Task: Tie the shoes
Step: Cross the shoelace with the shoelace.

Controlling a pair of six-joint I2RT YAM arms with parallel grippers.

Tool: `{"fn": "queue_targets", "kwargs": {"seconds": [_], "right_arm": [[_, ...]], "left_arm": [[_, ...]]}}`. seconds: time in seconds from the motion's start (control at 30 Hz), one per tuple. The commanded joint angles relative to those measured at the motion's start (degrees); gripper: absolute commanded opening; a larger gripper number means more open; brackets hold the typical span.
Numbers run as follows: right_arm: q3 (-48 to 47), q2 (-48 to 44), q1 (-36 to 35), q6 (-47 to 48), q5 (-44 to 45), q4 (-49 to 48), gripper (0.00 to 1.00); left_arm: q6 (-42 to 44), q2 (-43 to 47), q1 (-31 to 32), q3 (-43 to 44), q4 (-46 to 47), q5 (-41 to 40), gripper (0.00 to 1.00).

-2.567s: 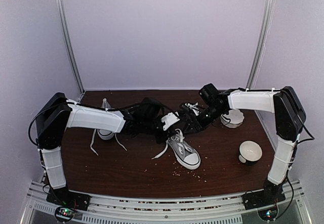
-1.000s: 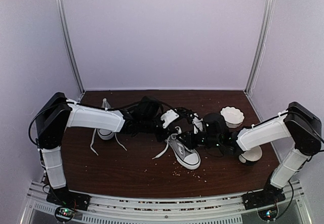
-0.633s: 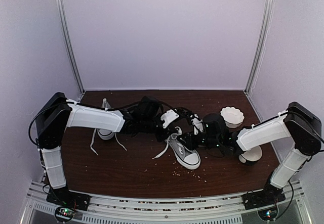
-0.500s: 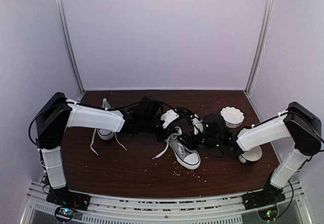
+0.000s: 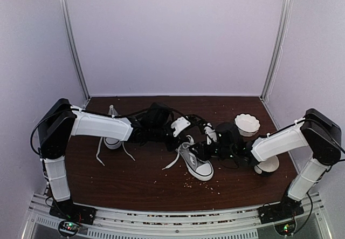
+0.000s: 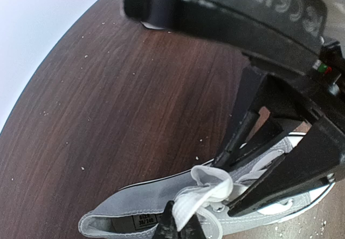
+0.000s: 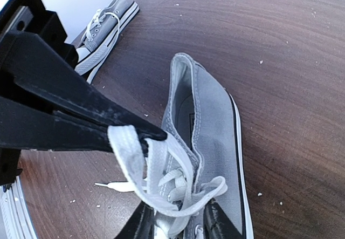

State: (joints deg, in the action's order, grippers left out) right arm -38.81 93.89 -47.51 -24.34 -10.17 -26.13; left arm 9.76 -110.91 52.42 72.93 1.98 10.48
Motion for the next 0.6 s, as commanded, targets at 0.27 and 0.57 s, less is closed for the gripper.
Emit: {"fn": "queue_targets", "kwargs": {"seconds": [0.27,0.57], "right_arm": [[1.5,0.5,-0.1,0.2,1.1,0.9,0.16],[2.1,-4.8,-0.2,2.0,-1.5,6.8,0.0]], "left_arm": [[0.2,0.4,-0.7,0.6,1.4,0.2,0.0],[-1.2,0.5,-2.0,0.1,1.6,0.1,0.0]]}}
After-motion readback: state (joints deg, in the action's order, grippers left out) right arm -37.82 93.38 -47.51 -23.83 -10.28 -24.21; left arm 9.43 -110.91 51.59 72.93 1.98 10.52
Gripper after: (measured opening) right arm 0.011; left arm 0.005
